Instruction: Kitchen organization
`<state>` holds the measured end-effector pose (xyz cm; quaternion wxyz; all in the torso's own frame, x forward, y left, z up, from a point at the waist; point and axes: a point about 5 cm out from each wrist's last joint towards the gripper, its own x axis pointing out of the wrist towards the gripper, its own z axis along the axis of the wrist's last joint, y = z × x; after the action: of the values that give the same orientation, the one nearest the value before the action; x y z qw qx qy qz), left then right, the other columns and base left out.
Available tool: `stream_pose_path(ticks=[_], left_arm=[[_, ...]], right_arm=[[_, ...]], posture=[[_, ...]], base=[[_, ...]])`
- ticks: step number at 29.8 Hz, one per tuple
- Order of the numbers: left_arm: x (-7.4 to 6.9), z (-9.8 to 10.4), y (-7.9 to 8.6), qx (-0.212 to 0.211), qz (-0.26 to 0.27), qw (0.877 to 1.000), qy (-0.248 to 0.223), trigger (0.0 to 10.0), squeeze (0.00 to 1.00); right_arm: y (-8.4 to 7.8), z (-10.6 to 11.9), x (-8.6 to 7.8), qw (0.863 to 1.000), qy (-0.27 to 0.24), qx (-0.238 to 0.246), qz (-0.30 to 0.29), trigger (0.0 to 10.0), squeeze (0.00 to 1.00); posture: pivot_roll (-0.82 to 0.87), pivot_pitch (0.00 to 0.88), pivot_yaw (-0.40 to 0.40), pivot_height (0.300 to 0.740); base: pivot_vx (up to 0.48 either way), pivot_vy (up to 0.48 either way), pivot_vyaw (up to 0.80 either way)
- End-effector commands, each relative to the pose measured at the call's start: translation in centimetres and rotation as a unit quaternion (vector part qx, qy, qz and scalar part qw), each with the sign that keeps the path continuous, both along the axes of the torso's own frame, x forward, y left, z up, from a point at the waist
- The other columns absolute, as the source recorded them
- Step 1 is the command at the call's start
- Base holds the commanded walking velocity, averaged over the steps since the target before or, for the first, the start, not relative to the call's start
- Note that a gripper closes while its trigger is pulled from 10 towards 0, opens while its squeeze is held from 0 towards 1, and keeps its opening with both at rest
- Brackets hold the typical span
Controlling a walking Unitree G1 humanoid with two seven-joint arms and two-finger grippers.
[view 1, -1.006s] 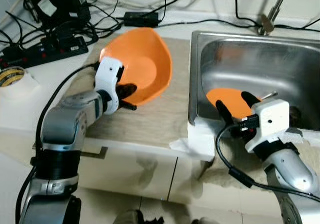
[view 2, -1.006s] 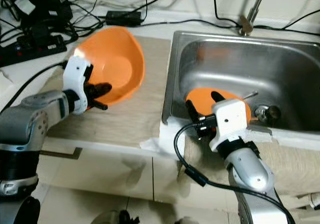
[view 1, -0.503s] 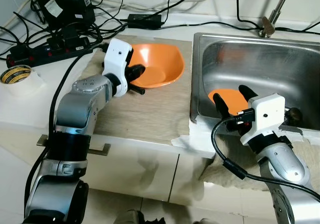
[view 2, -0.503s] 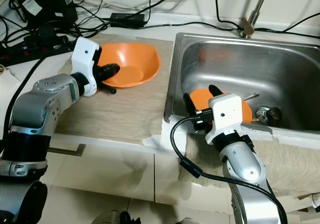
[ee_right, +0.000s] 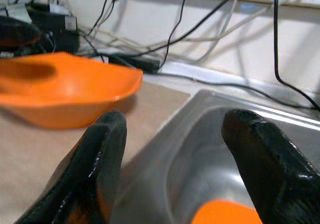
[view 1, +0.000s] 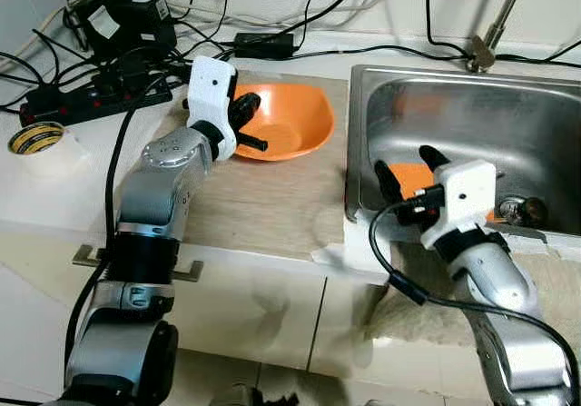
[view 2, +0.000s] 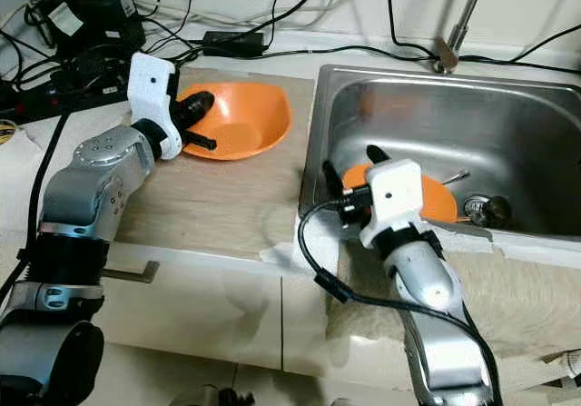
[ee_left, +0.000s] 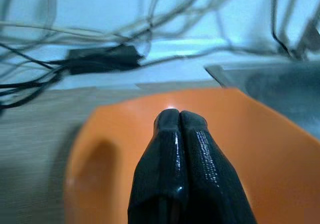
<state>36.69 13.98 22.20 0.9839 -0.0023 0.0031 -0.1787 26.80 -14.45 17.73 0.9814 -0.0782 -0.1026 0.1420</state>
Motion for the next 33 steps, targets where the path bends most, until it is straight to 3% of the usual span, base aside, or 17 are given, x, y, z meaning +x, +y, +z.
stream_pose_path(ticks=[1, 5, 8, 11, 13, 16, 20, 33], left_arm=[[0.0, -0.8, 1.0, -0.013, 0.030, 0.999, 0.001, 10.0, 0.00], [0.0, -1.6, 1.6, -0.027, 0.065, 0.998, 0.000, 10.0, 0.00], [0.0, -1.8, 2.0, -0.022, 0.075, 0.997, -0.008, 10.0, 0.00], [-0.3, -2.6, 3.5, -0.032, 0.112, 0.993, -0.010, 10.0, 0.00], [-0.5, -2.9, 4.1, -0.028, 0.124, 0.992, -0.012, 10.0, 0.00], [-1.0, -3.3, 5.8, 0.000, 0.154, 0.988, -0.022, 10.0, 0.00], [-1.4, -3.1, 6.8, -0.005, 0.167, 0.985, -0.028, 10.0, 0.00], [-2.2, -5.3, 5.1, -0.024, 0.146, 0.989, 0.005, 10.0, 0.00]], right_arm=[[0.1, -0.1, 0.8, 1.000, -0.013, 0.002, -0.017, 10.0, 0.00], [0.2, -0.4, 2.1, 0.997, -0.032, 0.014, -0.075, 10.0, 0.00], [0.8, -0.6, 2.4, 0.996, -0.032, 0.024, -0.077, 10.0, 0.00], [0.9, -0.8, 2.4, 0.996, -0.030, 0.036, -0.081, 10.0, 0.00], [0.5, -0.9, 2.5, 0.995, -0.028, 0.040, -0.088, 10.0, 0.00], [-1.8, -1.6, 3.1, 0.990, -0.018, 0.053, -0.128, 10.0, 0.00], [-3.5, -2.0, 3.6, 0.984, -0.011, 0.068, -0.162, 10.0, 0.00], [-2.7, -2.5, 4.8, 0.986, 0.023, 0.086, -0.141, 10.0, 0.00]], posture=[[-0.08, 0.000, 0.065, 0.732], [-0.07, 0.000, 0.074, 0.732], [-0.07, 0.000, 0.080, 0.732], [-0.08, 0.000, 0.084, 0.732], [-0.09, 0.000, 0.088, 0.732], [-0.08, 0.000, 0.096, 0.732], [-0.06, 0.000, 0.082, 0.732], [-0.04, 0.000, 0.057, 0.732]], base=[[0.000, 0.000, 0.00], [0.000, 0.000, 0.00], [0.000, 0.000, 0.00], [0.000, 0.000, 0.00], [0.000, 0.000, 0.00], [0.000, 0.000, 0.00], [0.000, 0.000, 0.00], [0.000, 0.000, 0.00]])
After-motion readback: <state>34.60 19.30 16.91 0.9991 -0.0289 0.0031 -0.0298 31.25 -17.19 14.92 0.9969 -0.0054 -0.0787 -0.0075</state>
